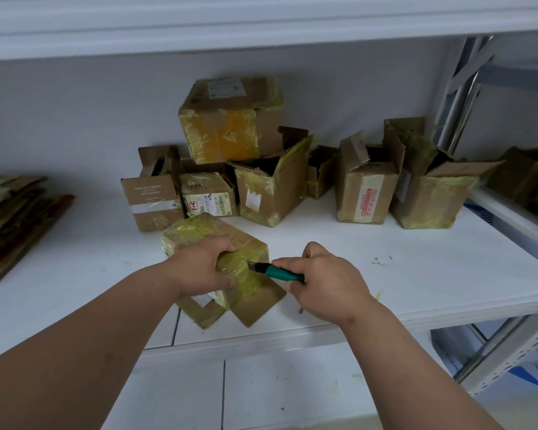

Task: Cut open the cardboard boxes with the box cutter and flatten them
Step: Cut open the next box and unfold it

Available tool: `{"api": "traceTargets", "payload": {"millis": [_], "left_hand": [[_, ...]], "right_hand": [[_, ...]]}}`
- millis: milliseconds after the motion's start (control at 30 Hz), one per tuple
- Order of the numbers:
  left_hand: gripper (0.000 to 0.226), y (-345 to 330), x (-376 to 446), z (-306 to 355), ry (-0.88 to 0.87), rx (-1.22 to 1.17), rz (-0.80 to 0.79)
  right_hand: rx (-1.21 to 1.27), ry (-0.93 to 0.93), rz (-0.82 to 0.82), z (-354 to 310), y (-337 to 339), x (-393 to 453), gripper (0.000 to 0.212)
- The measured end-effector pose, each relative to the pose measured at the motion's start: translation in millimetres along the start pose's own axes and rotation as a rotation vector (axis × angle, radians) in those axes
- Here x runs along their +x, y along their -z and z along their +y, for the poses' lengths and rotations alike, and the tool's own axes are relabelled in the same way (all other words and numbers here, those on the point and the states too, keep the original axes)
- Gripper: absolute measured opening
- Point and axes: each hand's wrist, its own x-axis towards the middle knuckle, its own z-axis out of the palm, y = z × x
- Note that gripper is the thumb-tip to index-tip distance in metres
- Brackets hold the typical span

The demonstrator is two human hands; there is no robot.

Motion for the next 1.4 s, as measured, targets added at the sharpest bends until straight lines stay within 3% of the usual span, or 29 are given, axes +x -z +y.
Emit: {"api": "traceTargets", "payload": {"millis": [200,400,533,733,900,1100,1233,1300,1400], "left_hand": [[0.045,3.9,1.5,3.2,-0.002,-0.078,0.012],[0.043,9.1,2.7,6.7,-0.005,-0.029,-0.001],[0.039,9.1,-1.2,4.5,-0.015,-0.017,-0.005],[0.044,8.3,-1.7,4.5,-0.060,-0.028,0.050],[0.050,5.5,-5.2,-1.0,-0.091,-0.008,0.139],[0.055,6.9,-5.7,-1.2,-0.094,0.063,0.181],[0.057,4.5,-7.8,-3.4,-0.115,0.077,0.231],[0.057,3.5,-9.3,-4.5,-0.127,0.074,0.254],[0.058,3.8,-13.4,-6.8,-0.147,0.082,0.278]], "right_hand": [[-0.002,-0.003,-0.030,7.9,4.3,7.9,0.045],[-0.004,-0.002,-0.010,13.6,2.4,12.3,0.045],[-0.045,-0.145,0.090,37.5,6.6,14.8,0.044],[0.144,-0.289,0.144,45.6,-3.4,11.5,0.043],[0.030,-0.359,-0.062,41.9,-27.2,11.0,0.057],[-0.210,-0.349,-0.028,27.3,-33.3,17.7,0.065],[0.165,-0.179,0.175,-4.6,-25.6,25.1,0.054],[0.328,-0.045,0.157,-24.4,-24.4,31.9,0.061],[0.311,0.037,0.064,-45.1,-27.9,45.5,0.071]]}}
